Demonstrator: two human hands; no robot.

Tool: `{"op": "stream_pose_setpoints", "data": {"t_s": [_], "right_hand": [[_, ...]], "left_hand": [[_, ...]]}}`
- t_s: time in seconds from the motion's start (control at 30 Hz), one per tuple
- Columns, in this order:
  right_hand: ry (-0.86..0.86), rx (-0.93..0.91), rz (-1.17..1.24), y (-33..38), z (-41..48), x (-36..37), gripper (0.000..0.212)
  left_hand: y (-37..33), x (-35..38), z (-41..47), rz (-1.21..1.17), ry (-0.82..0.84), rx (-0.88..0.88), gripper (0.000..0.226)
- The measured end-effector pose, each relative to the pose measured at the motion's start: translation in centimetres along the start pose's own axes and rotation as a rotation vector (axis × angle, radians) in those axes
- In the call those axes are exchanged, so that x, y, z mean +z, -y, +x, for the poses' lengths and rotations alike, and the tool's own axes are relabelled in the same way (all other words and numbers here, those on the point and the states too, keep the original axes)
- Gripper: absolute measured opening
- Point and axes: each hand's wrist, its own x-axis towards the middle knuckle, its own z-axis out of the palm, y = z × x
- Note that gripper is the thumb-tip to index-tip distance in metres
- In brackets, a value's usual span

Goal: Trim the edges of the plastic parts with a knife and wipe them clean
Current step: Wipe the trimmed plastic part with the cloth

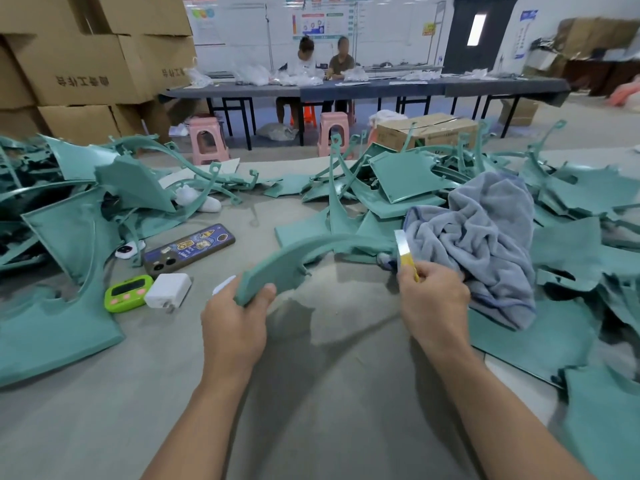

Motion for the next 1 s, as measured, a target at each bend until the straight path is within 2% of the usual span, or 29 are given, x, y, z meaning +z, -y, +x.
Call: {"op": "stream_pose_setpoints", "data": {"t_s": [0.13, 0.2, 0.23, 0.27, 0.3, 0.37, 0.4, 0.47, 0.5, 0.53, 0.57, 0.63, 0.7, 0.73, 0.8, 0.9, 1.0], "right_hand": [[0.194, -0.122, -0.039, 1.3, -1.7, -0.5, 0.048], [0.381, -0.151, -0.18, 1.4, -2.4, -0.8, 0.05], [0.42, -0.169, -0.23, 1.5, -2.8, -0.9, 0.052], [0.363, -0.181, -0.23, 1.6, -2.8, -1.0, 0.05], [0.221, -0.194, -0.19, 1.8, -2.4, -1.2, 0.041], [-0.159, -0.268, -0.166, 2.0, -0.4, -1.7, 0.025], [-0.243, -0.289, -0.255, 2.0, 0.8, -2.0, 0.031], [-0.118, -0.236, -0.57, 1.0, 3.1, -2.2, 0.051], [-0.026, -0.186, -0.655, 0.4, 3.7, -2.1, 0.052], [0.019, -0.162, -0.663, -0.1, 4.0, -2.1, 0.045], [-0.005, -0.169, -0.575, -0.4, 4.0, -2.0, 0.031], [-0.184, -0.235, -0.176, 0.0, 3.5, -2.6, 0.011], [-0.348, -0.347, 0.169, 2.0, 2.1, -3.6, 0.012], [-0.352, -0.419, 0.253, 3.1, 0.9, -3.7, 0.015], [-0.22, -0.631, 0.273, 5.0, -2.4, -2.8, 0.021], [0.112, -0.886, 0.129, 6.7, -6.4, 0.2, 0.025], [0.361, -0.825, -0.05, 7.1, -7.1, 2.0, 0.043]], "left_hand": [[0.0, -0.5, 0.8, -0.193, -0.307, -0.221, 0.008], [0.0, -1.1, 1.1, -0.287, -0.398, -0.269, 0.006], [-0.1, -1.4, 1.2, -0.351, -0.409, -0.278, 0.004], [-0.2, -1.6, 1.2, -0.414, -0.401, -0.287, 0.006], [-0.4, -1.5, 1.2, -0.473, -0.38, -0.295, 0.01], [-0.7, -1.1, 0.9, -0.521, -0.315, -0.327, 0.016], [-0.9, -0.7, 0.8, -0.521, -0.272, -0.347, 0.022], [-1.2, -0.1, 0.4, -0.524, -0.195, -0.387, 0.027], [-1.4, 0.1, 0.3, -0.534, -0.165, -0.408, 0.027], [-1.5, 0.2, 0.3, -0.547, -0.138, -0.43, 0.024], [-1.6, 0.3, 0.3, -0.567, -0.108, -0.442, 0.022], [-2.0, 0.4, 0.3, -0.616, -0.032, -0.454, 0.026], [-2.2, 0.5, 0.4, -0.617, 0.017, -0.451, 0.027], [-2.3, 0.7, 0.3, -0.581, 0.034, -0.442, 0.022], [-2.3, 1.3, -0.1, -0.537, 0.076, -0.408, 0.01], [-2.7, 2.0, -1.0, -0.712, 0.213, -0.397, 0.013], [-2.7, 2.1, -1.5, -0.826, 0.225, -0.39, 0.029]]}}
